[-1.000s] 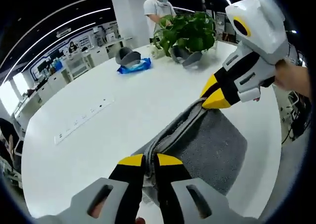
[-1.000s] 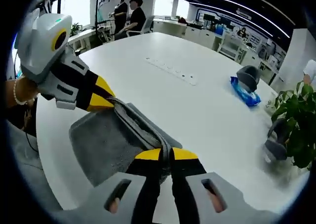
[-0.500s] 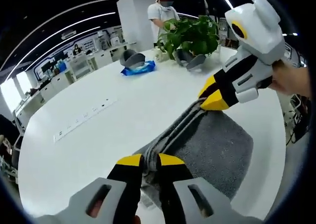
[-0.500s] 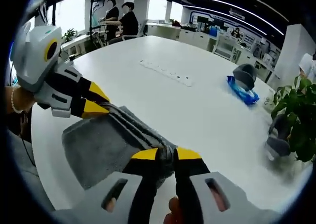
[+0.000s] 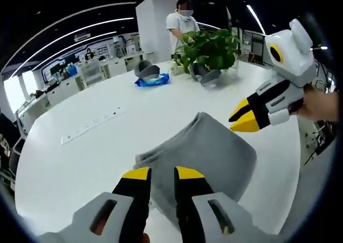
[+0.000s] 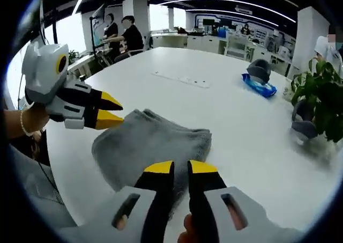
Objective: Fold the towel on the table until its edges align and the towel forms a compact rectangular stack.
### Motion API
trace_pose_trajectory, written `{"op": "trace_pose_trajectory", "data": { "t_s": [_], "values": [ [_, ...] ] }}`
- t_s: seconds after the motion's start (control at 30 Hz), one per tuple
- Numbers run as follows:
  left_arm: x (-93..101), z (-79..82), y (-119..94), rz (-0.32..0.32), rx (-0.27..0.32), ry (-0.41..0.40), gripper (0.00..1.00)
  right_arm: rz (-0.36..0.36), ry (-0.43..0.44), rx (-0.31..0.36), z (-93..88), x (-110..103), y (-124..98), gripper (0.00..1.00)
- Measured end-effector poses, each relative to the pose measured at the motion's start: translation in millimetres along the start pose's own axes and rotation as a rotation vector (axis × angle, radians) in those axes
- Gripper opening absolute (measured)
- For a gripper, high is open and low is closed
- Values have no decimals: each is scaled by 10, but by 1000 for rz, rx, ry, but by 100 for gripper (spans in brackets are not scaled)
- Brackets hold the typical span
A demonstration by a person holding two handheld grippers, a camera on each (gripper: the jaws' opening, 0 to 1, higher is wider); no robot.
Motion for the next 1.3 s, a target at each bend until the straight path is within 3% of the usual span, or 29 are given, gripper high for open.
{"op": "trace_pose_trajectory", "data": {
  "t_s": [0.1,0.2,0.37,0.47,0.77,1.07,1.3],
  "values": [
    [76,-97,-13,-13,-41,1,12,1,19,-39,-128,-51,30,0],
    [158,-235,-9,-22,-149,-6,10,8,38,-64,-217,-78,76,0],
    [183,-274,72,-10,-158,13,5,-3,10,-99,-245,-67,146,0],
    [190,-316,175,-16,-197,40,3,-4,16,-136,-268,-37,239,0],
    [140,-351,311,-14,-184,21,1,-27,-6,-164,-258,1,414,0],
    [138,-303,438,26,-133,124,1,-38,34,-189,-179,72,504,0],
    [101,-240,462,0,-189,128,1,-51,12,-184,-198,49,490,0]
  ]
}}
Point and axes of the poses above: the point that each gripper's makers call its tool centre point, and the gripper's own axes: y roughly forward along the fingers, x roughly to its right, z roughly out of its top, the point moved 10 cm from there along -y, roughly backward along the fingers, and after that the axes turned 11 degrees about z, right-handed, at the moved point
